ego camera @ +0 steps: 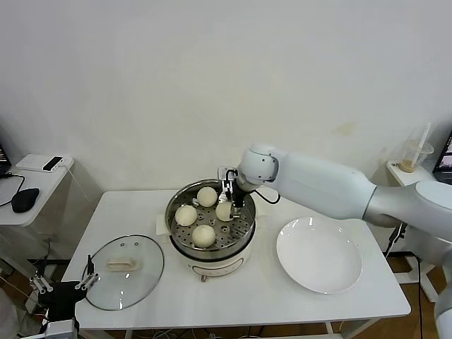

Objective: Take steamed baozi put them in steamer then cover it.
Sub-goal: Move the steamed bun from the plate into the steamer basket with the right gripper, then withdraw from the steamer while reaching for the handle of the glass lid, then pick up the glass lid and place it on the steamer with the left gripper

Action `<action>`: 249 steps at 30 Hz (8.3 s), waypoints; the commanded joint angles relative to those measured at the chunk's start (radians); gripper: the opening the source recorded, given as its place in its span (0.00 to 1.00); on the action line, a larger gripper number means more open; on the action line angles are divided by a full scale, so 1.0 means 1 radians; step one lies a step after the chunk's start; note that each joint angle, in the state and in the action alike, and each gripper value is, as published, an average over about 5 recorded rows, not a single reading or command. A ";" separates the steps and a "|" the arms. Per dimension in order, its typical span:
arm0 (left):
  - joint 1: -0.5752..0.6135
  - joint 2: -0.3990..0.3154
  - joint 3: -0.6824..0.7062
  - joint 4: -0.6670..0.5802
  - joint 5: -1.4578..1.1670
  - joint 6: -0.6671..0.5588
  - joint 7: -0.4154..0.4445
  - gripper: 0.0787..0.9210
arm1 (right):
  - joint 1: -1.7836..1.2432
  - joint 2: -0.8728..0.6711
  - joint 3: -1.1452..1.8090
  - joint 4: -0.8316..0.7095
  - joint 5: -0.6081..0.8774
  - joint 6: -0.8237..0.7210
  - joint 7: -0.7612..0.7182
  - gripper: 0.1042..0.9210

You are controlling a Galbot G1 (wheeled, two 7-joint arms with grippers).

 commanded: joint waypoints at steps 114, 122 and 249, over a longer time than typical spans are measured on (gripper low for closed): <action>-0.499 0.300 0.247 0.813 0.987 -0.238 0.078 0.88 | -1.987 0.344 1.889 0.664 -0.312 0.954 0.735 0.88; -0.497 0.290 0.245 0.829 0.988 -0.257 0.061 0.81 | -1.985 0.342 1.887 0.664 -0.313 0.953 0.733 0.88; -0.853 -0.161 0.741 0.499 1.463 0.401 0.653 0.07 | -1.888 0.331 1.652 0.576 -0.484 0.890 0.724 0.88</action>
